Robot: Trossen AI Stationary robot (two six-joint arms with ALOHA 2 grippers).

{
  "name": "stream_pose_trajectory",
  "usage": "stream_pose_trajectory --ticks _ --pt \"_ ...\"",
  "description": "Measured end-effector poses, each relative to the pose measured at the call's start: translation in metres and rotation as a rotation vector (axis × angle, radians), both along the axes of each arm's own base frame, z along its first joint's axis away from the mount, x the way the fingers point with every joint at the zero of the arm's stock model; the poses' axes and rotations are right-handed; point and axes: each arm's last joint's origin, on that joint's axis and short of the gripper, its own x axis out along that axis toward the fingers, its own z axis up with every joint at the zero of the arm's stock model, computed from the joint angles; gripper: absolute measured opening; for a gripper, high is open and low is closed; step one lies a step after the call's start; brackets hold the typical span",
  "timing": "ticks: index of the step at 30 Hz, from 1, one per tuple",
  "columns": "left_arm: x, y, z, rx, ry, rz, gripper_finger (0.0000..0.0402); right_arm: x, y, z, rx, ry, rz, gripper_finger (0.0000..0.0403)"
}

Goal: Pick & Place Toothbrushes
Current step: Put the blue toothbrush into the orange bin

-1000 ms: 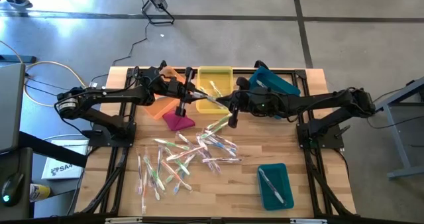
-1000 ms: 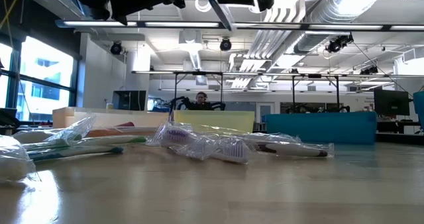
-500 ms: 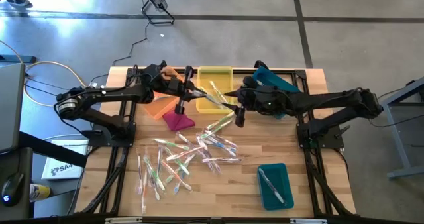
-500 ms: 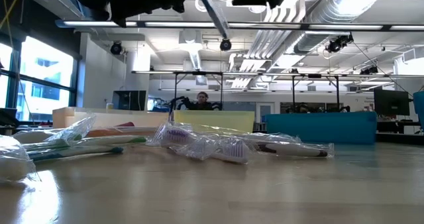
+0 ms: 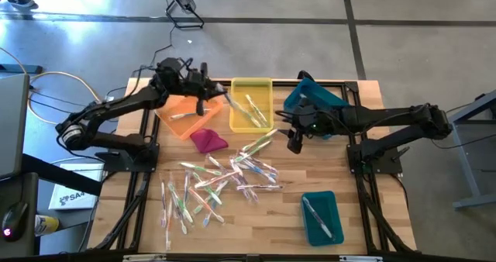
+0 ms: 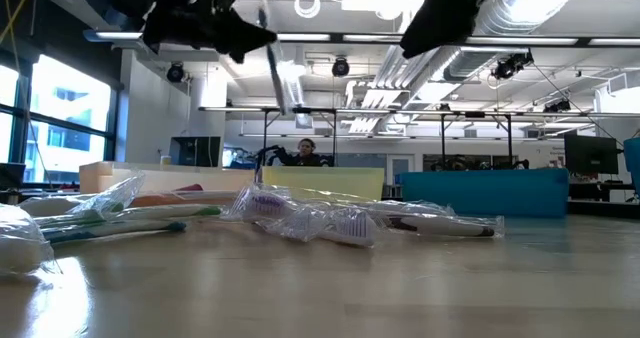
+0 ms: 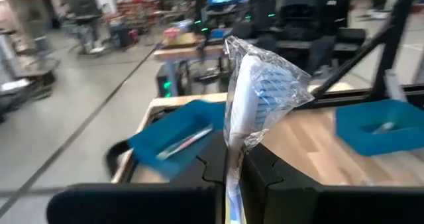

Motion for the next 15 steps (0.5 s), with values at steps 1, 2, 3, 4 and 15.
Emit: stream_pose_trajectory --ticks 1,2,3,4,15 --pt "-0.005 0.003 0.001 -0.002 0.018 0.021 0.0009 0.000 0.000 0.000 0.001 0.004 -0.002 0.0180" --pt "-0.009 0.006 0.002 -0.007 0.043 0.041 0.0009 0.000 0.000 0.000 0.001 0.006 -0.002 0.0180" --pt "-0.013 0.010 0.003 -0.016 0.075 0.064 0.0009 0.000 0.000 0.000 -0.003 0.007 0.001 0.0180" --pt "-0.017 0.013 0.005 -0.023 0.111 0.088 0.0009 0.000 0.000 0.000 -0.009 0.007 0.005 0.0180" --pt "-0.043 0.022 0.014 -0.042 0.622 0.553 0.0016 0.000 -0.002 0.001 -0.071 0.006 -0.023 0.0180"
